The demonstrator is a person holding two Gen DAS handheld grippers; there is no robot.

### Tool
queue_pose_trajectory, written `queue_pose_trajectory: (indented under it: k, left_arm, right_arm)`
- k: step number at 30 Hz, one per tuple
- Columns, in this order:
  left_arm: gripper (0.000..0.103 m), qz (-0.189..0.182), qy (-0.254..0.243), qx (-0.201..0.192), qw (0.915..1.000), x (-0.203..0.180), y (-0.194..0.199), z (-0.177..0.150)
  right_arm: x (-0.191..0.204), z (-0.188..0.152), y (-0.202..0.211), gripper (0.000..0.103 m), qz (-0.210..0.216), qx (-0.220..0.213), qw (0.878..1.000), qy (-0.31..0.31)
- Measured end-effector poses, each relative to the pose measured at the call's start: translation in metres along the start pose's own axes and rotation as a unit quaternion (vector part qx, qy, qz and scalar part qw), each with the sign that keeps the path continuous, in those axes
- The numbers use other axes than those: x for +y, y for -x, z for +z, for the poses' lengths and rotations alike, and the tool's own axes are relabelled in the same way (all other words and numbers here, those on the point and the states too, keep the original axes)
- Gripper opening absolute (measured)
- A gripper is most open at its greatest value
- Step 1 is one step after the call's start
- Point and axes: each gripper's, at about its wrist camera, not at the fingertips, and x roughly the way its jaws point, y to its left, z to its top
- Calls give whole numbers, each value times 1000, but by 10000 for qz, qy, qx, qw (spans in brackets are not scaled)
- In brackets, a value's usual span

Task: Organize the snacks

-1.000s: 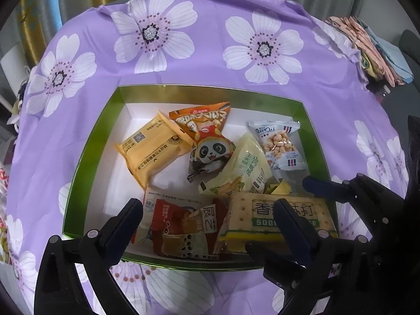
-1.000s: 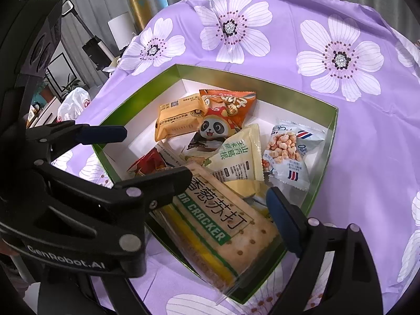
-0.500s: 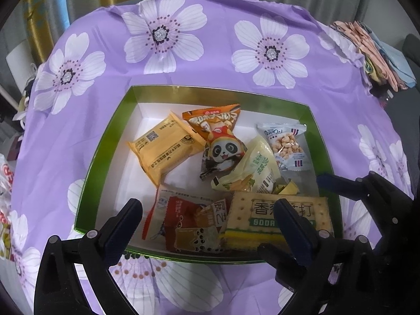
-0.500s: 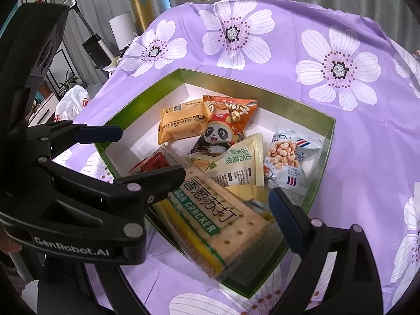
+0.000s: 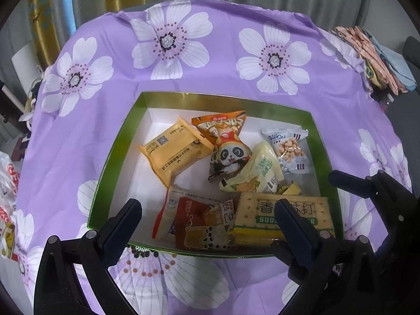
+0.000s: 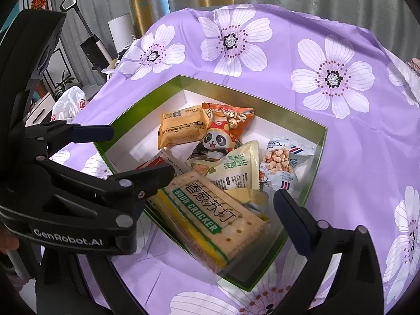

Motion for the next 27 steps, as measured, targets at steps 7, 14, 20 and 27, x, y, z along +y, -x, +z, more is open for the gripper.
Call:
queue_pose_trajectory:
  k: [7, 14, 20, 27]
  left_arm:
    - [102, 53, 30, -113, 9999, 2, 11, -1]
    - [102, 180, 136, -252, 9994, 6, 25, -3]
    - [102, 320, 153, -334, 9988, 7, 46, -8]
    - [102, 445, 249, -649, 9966, 12, 82, -16]
  right_arm:
    - [2, -1, 12, 102, -141, -127, 9998, 39]
    - [4, -2, 23, 102, -256, -205, 9994, 63]
    - [10, -5, 41, 102, -464, -367, 9982, 121]
    - [21, -8, 75, 102, -640, -662, 9955, 232]
